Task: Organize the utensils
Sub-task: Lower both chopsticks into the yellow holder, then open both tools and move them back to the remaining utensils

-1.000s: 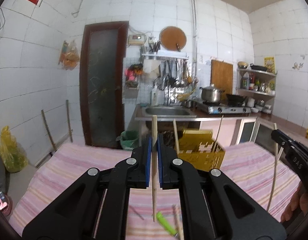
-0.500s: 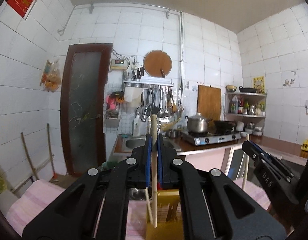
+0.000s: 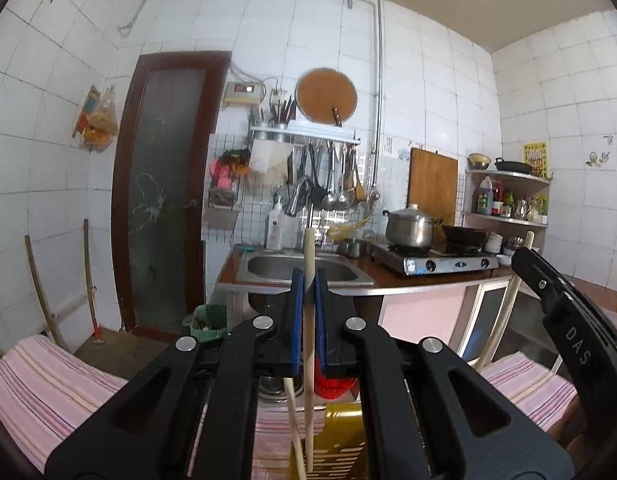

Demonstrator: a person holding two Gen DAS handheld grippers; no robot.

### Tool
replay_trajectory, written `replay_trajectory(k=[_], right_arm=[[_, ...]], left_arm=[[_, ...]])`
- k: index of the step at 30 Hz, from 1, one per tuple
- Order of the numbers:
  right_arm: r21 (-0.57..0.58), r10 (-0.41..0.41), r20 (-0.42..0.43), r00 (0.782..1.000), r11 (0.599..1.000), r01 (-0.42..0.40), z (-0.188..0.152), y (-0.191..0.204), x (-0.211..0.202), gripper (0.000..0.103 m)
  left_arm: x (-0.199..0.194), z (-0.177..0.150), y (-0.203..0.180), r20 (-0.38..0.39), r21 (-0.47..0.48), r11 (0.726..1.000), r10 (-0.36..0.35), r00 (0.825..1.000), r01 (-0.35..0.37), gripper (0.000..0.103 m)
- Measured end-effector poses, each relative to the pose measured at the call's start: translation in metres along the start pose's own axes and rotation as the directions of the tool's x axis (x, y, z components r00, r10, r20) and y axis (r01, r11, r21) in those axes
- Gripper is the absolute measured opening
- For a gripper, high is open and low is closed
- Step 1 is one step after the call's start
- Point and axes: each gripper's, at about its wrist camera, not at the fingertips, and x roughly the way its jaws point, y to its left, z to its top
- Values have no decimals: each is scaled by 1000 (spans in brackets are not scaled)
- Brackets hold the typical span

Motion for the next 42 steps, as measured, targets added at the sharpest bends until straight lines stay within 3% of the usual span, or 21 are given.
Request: replay_trajectory(k=[5, 10, 15, 16, 17, 18, 19, 21, 24, 26, 29, 33, 42], right_arm=[[-64, 2, -98, 995, 998, -9, -14, 6, 3, 6], [-112, -10, -148, 989, 994, -7, -15, 7, -10, 7], [-82, -20, -275, 961, 997, -3, -21, -5, -8, 8], [-84, -24, -305, 952, 996, -1, -23, -7, -8, 19], [-83, -25, -324, 946, 997, -2, -23, -8, -9, 50], [-81, -30, -327, 945, 997, 3, -22, -10, -13, 63], [-82, -36, -319, 947, 997, 10, -22, -11, -18, 70], [-114, -65, -300, 952, 993, 31, -16, -12, -34, 70], [-141, -96, -309, 946, 988, 54, -10, -14, -56, 75], [-150, -125, -317, 940, 985, 81, -9, -16, -74, 83], [-165, -150, -355, 923, 982, 96, -13, -17, -101, 85], [-214, -185, -404, 896, 971, 105, -32, -13, -132, 86], [-145, -184, -554, 812, 982, 124, -81, -15, -166, 86]], left_arm=[[10, -15, 12, -69, -23, 1000, -2, 998, 1, 5], [-1, 1, 28, -76, -87, 996, -10, 997, 3, 6], [-10, 5, 25, -99, -51, 998, 17, 995, -22, 7], [-10, 3, 24, -113, -41, 999, 19, 993, -24, 13], [-10, -2, 22, -142, -22, 999, 22, 990, -25, 19], [-11, -6, 21, -152, -12, 999, 34, 988, -36, 37], [-16, -8, 23, -153, -8, 999, 47, 987, -49, 54], [-29, -14, 25, -159, 1, 998, 68, 985, -68, 67], [-52, -20, 29, -187, 16, 997, 81, 979, -79, 77], [-70, -24, 32, -203, 30, 995, 97, 974, -92, 85], [-96, -33, 35, -226, 47, 993, 112, 968, -105, 95], [-130, -54, 42, -280, 64, 990, 142, 950, -130, 98], [-167, -108, 70, -441, 31, 975, 213, 872, -222, 98]])
